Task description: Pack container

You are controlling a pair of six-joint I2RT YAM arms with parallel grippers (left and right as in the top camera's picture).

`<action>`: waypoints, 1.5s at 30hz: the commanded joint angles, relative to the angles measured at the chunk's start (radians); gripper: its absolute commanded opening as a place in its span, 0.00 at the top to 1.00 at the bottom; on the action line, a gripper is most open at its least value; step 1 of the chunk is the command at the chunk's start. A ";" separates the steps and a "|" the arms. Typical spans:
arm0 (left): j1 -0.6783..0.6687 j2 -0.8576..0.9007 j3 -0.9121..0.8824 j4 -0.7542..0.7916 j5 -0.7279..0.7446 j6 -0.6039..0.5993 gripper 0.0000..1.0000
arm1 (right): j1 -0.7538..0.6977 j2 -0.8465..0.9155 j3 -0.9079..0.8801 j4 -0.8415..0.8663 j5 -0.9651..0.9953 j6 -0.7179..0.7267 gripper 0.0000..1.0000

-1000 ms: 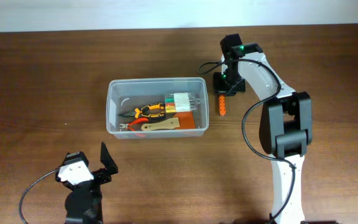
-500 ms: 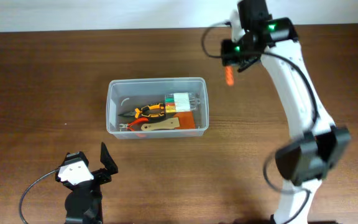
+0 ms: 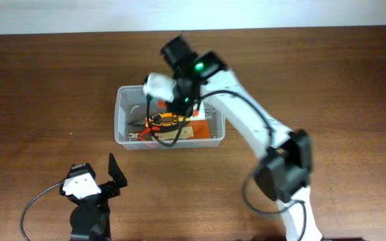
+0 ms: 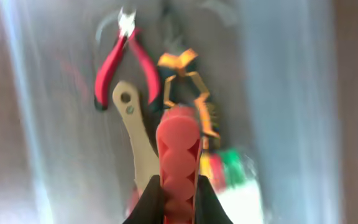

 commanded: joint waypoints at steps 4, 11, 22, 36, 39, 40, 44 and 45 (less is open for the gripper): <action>-0.004 -0.005 -0.004 -0.001 -0.003 0.009 0.01 | 0.003 0.115 -0.005 0.009 0.026 -0.204 0.91; -0.004 -0.005 -0.004 -0.001 -0.003 0.009 0.01 | 0.005 0.108 0.026 0.012 0.153 0.045 0.02; -0.004 -0.005 -0.004 -0.001 -0.003 0.009 0.01 | -0.036 -0.100 0.375 -0.276 0.250 0.354 0.02; -0.004 -0.005 -0.004 -0.001 -0.004 0.009 0.01 | -0.161 -0.445 0.529 -0.380 0.261 0.354 0.02; -0.004 -0.005 -0.004 -0.001 -0.003 0.009 0.01 | -0.159 -0.480 0.529 -0.391 0.251 0.354 0.02; -0.004 -0.005 -0.004 -0.001 -0.003 0.009 0.01 | -0.159 -0.484 0.529 -0.391 0.251 0.354 0.02; -0.004 -0.005 -0.004 -0.001 -0.003 0.009 0.01 | -0.159 -0.484 0.528 -0.391 0.251 0.354 0.02; -0.004 -0.005 -0.004 -0.001 -0.003 0.009 0.01 | -0.159 -0.484 0.528 -0.391 0.251 0.354 0.02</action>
